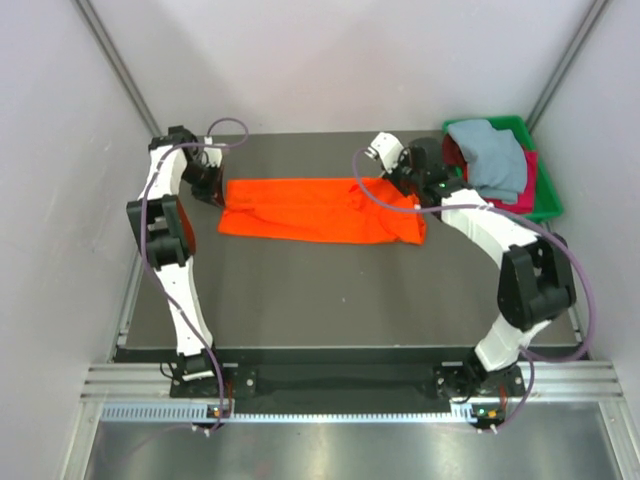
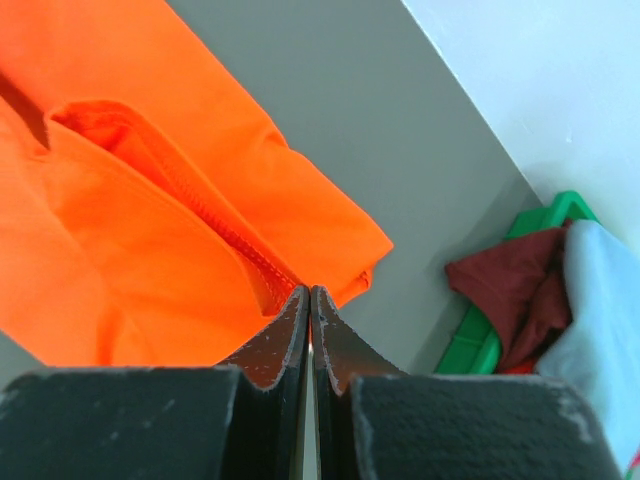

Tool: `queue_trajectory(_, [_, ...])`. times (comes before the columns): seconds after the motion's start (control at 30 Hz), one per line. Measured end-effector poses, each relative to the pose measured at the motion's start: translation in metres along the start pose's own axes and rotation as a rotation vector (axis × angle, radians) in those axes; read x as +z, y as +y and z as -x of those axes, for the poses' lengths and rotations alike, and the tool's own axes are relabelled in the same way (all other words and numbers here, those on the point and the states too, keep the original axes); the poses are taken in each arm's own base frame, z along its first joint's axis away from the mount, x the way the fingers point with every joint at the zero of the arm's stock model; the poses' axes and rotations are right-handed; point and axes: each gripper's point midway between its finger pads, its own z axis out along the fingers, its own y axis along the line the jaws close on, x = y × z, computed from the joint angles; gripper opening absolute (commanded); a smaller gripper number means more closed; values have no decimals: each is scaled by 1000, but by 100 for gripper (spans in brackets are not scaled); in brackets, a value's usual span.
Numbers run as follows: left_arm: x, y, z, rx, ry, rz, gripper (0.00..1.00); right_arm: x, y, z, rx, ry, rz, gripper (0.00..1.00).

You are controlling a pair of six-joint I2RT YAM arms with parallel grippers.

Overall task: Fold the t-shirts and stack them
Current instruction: Fold the tshirt

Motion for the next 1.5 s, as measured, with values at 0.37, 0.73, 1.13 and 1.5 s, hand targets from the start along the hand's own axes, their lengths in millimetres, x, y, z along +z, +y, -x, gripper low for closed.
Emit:
queue_trajectory(0.37, [30, -2, 1, -23, 39, -16, 35, 65, 8, -21, 4, 74, 36, 18])
queue_trajectory(0.73, [3, -15, -7, -56, -17, 22, 69, 48, -15, 0, 53, 43, -74, 58])
queue_trajectory(1.13, [-13, -58, 16, -21, -101, -80, 45, 36, 37, -4, 229, 31, 55, 56])
queue_trajectory(1.5, [51, -47, -14, -141, 44, -151, 45, 66, 80, -55, 408, 186, 144, 55])
